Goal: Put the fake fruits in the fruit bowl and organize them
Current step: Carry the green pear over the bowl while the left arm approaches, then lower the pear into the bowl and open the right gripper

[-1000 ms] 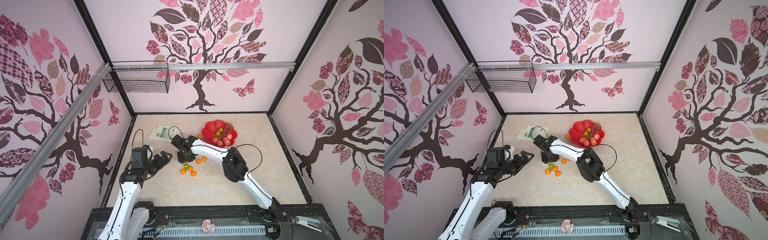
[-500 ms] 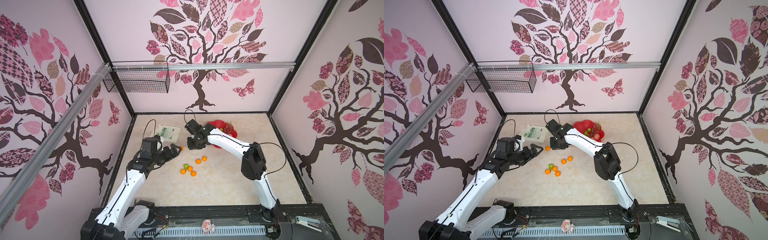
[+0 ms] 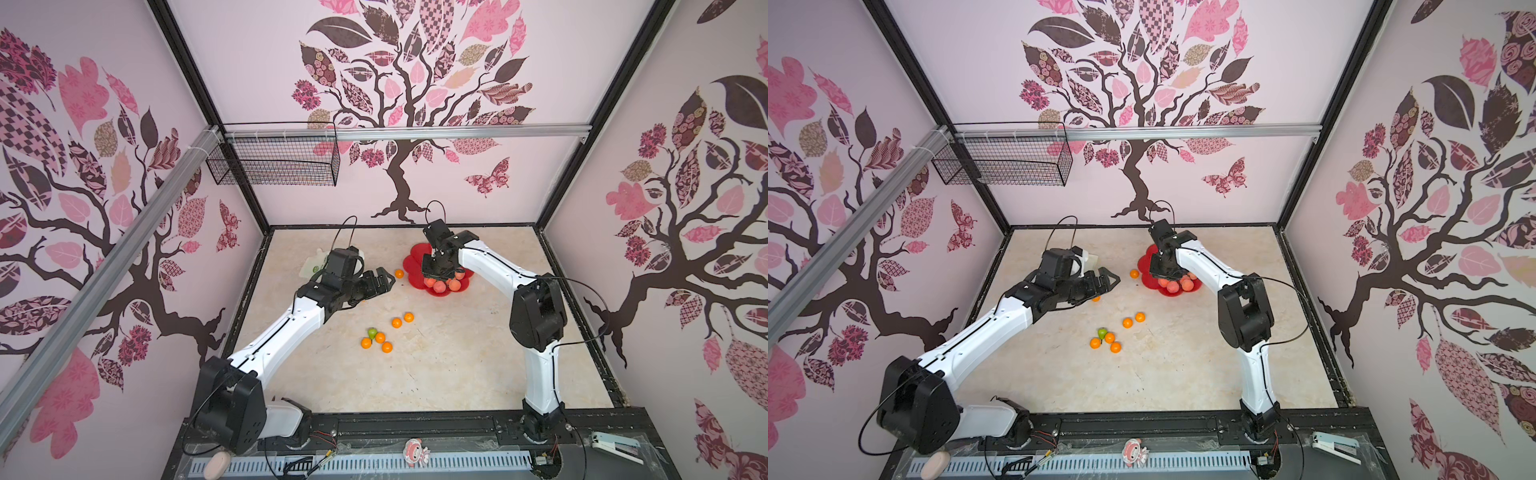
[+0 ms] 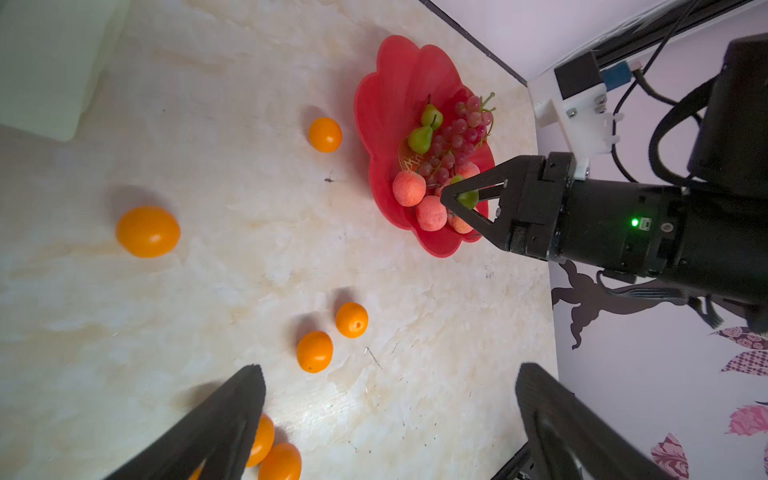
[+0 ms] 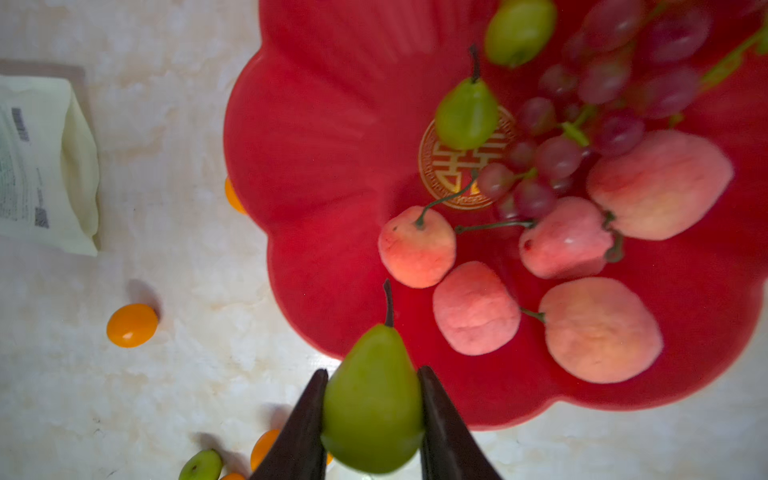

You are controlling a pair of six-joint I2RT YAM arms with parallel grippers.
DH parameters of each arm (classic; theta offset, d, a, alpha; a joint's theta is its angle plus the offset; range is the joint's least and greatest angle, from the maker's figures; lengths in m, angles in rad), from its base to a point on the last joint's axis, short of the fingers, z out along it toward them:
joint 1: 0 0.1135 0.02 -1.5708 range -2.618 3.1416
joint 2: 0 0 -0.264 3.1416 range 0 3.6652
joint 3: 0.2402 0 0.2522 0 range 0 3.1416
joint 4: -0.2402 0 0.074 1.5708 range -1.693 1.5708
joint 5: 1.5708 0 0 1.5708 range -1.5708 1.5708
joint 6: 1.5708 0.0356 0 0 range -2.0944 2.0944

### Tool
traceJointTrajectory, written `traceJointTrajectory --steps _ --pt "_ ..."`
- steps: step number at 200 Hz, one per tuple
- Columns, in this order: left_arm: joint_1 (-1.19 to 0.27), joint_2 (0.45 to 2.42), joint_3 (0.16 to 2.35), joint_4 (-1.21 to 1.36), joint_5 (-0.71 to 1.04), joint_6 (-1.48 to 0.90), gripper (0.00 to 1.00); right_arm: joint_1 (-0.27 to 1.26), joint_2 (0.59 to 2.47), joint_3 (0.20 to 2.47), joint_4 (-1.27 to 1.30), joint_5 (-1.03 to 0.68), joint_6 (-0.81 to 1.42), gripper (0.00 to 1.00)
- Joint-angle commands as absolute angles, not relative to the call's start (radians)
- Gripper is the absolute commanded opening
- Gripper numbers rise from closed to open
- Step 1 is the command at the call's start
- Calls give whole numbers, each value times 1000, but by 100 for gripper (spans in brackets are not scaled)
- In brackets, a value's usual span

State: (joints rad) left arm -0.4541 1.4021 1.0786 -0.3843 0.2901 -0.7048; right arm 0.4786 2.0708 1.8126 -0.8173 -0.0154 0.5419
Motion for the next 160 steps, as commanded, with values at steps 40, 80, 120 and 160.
traceJointTrajectory --steps 40,80,120,160 --pt "-507 1598 1275 -322 275 -686 98 407 2063 1845 -826 -11 474 35" --pt "-508 1687 1370 -324 293 -681 98 388 2148 1929 -855 0 455 35" --pt "-508 1735 1414 -324 312 -683 98 373 2235 2024 -899 6 444 35" --pt "-508 1761 1425 -319 320 -680 98 365 2306 2091 -924 6 440 35"
